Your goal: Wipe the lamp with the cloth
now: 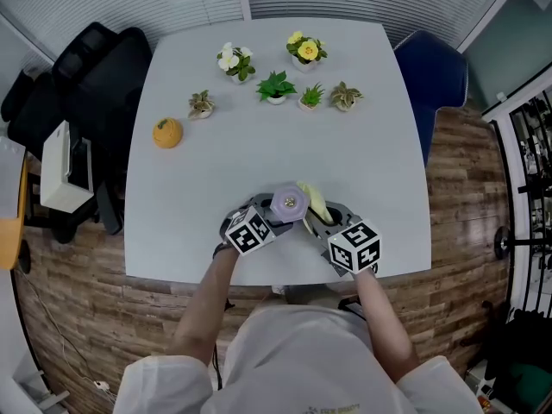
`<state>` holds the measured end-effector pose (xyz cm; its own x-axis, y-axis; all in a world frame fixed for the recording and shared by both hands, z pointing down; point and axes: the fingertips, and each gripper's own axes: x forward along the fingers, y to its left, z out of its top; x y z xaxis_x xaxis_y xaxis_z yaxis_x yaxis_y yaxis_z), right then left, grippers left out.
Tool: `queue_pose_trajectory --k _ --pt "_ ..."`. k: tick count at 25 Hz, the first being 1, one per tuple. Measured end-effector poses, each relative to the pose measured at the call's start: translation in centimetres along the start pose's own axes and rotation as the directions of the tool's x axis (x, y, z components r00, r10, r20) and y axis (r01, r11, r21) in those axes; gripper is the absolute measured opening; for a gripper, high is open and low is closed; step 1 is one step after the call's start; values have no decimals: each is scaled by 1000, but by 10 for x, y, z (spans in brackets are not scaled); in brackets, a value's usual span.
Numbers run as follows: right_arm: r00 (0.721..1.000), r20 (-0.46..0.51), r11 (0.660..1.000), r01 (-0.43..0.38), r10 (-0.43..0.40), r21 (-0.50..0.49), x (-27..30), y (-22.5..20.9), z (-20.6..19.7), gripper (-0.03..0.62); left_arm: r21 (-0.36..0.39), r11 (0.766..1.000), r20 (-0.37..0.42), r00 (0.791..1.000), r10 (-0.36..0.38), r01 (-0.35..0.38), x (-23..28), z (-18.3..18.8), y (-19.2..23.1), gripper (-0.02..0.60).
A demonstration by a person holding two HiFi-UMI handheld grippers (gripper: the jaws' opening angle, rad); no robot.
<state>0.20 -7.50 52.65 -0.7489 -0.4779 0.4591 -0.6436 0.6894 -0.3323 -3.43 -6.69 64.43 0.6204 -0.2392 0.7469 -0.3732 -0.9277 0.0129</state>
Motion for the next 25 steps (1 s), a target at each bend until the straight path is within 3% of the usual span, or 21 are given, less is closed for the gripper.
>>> queue_pose_trajectory --k 10,25 --pt "998 -64 1000 18 -18 -9 8 -6 -9 40 -1 1000 1 1000 0 0 0 1 0 305" --pt "995 -95 999 -37 35 -28 -6 19 -15 40 -12 1000 -8 1000 1 -1 1 -1 1 306"
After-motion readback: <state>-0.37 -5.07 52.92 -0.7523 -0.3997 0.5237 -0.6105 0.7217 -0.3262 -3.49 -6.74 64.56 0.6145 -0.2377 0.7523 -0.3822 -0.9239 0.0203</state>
